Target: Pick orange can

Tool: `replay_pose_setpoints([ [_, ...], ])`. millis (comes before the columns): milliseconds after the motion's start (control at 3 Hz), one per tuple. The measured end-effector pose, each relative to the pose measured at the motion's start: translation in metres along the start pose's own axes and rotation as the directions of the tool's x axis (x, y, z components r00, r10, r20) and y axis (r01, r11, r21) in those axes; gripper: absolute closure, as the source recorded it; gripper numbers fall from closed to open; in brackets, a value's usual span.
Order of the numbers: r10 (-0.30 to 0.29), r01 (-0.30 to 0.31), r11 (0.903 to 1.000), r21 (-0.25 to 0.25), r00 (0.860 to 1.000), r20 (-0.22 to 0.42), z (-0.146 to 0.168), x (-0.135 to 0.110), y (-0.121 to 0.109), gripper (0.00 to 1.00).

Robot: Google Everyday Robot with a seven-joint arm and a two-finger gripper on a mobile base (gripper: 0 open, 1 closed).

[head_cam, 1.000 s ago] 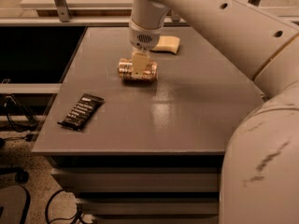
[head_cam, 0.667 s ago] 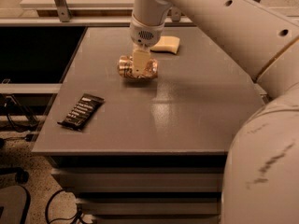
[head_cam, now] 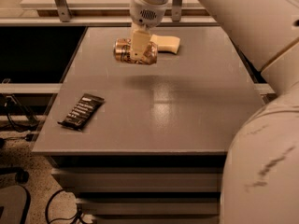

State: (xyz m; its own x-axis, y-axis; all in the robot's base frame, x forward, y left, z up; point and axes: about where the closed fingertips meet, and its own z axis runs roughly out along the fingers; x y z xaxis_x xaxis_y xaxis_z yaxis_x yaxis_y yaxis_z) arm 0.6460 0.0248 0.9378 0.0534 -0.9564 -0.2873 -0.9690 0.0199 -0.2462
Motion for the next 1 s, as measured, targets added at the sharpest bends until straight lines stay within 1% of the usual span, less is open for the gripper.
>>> replay_pose_setpoints([
  [667, -0.048, 0.047, 0.9987, 0.021, 0.997, 0.059, -0.037, -0.018, -0.012, 1.0],
  [1000, -0.05, 0.048, 0.9986, 0.021, 0.997, 0.061, -0.038, -0.019, -0.012, 1.0],
])
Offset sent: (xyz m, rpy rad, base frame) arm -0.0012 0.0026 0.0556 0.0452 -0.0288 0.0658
